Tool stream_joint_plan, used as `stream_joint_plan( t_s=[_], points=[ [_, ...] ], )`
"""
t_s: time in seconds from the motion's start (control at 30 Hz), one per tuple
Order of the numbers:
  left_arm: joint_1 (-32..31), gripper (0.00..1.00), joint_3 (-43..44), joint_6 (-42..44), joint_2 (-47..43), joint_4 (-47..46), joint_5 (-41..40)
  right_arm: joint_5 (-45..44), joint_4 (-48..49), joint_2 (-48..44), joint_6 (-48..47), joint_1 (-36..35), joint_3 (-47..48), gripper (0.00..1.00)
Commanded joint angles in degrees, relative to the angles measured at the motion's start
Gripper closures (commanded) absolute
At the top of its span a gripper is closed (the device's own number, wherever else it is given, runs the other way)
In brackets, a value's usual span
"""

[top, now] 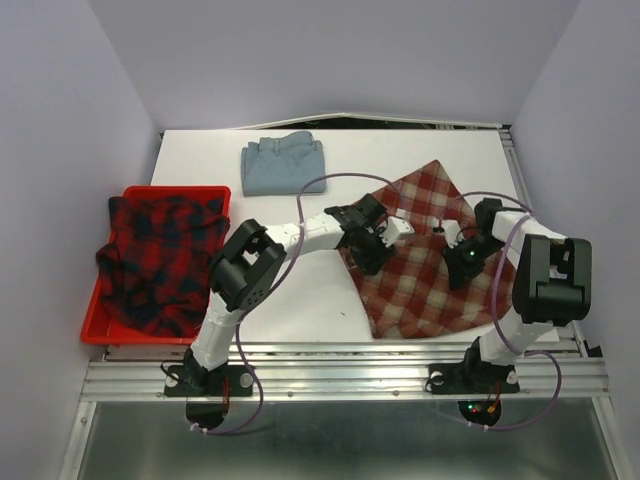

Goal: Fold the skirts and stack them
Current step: Flatten the skirt out, then fold the skirt

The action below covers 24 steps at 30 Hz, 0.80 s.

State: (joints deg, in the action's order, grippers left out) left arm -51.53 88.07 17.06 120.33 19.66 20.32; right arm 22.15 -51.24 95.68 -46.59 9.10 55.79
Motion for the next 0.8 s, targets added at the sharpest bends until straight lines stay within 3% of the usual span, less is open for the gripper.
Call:
stream_joint_plan(
  t_s=[0.0, 0.1, 0.27, 0.5, 0.63, 0.73, 0.77],
  points=[
    [8.0, 0.47, 1.2, 1.9, 0.5, 2.1, -1.9, 7.3, -9.2, 0.5, -1.5, -5.3, -2.2, 0.75],
    [12.2, 0.47, 1.8, 5.7, -0.7, 4.0, -2.2, 12.7, -15.5, 0.8, -3.0, -5.3, 2.7, 0.73],
    [12.8, 0.43, 1.0, 14.7, -9.0, 7.0, 2.9, 17.7, -18.1, 2.0, 1.6, -4.8, 17.7, 0.73],
    [13.8, 0.42, 5.0, 12.7, -12.2, 6.2, 2.2, 10.6, -2.5, 8.9, 16.3, -4.8, 35.8, 0.73],
    [18.0, 0.39, 12.7, 10.0, -8.7, 4.9, 4.2, 5.2, 7.2, 16.5, 21.0, -4.8, 44.8, 0.69],
    [21.2, 0.38, 21.1, 8.5, -4.6, 5.7, 5.6, 2.6, 14.0, 21.1, 23.1, -4.8, 50.4, 0.65],
    [21.6, 0.38, 22.9, 8.3, -3.6, 5.4, 5.4, 1.6, 16.1, 21.9, 23.9, -4.8, 51.1, 0.56]
  ],
)
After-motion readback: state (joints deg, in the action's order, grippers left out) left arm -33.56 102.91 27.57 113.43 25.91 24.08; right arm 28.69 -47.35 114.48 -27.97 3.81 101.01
